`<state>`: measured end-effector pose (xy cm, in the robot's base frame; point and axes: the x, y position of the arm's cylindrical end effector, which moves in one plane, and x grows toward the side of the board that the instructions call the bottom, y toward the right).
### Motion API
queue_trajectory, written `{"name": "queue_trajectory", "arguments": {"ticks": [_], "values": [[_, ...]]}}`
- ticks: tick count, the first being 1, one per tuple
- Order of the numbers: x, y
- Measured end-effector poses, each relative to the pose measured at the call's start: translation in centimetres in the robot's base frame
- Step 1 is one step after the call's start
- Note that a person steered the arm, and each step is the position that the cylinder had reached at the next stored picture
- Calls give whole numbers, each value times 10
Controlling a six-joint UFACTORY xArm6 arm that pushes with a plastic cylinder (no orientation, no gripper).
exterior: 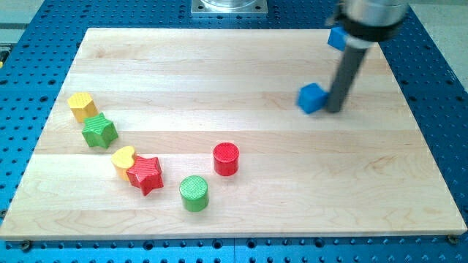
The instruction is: Place the cube above the red circle
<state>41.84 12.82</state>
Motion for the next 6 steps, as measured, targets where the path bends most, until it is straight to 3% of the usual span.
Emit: {"name": "queue_trajectory", "arguments": {"ticks": [1,2,3,4,6], "values": [[12,-13],[-34,25],[-46,-30],[-4,-60],[25,-112]]}}
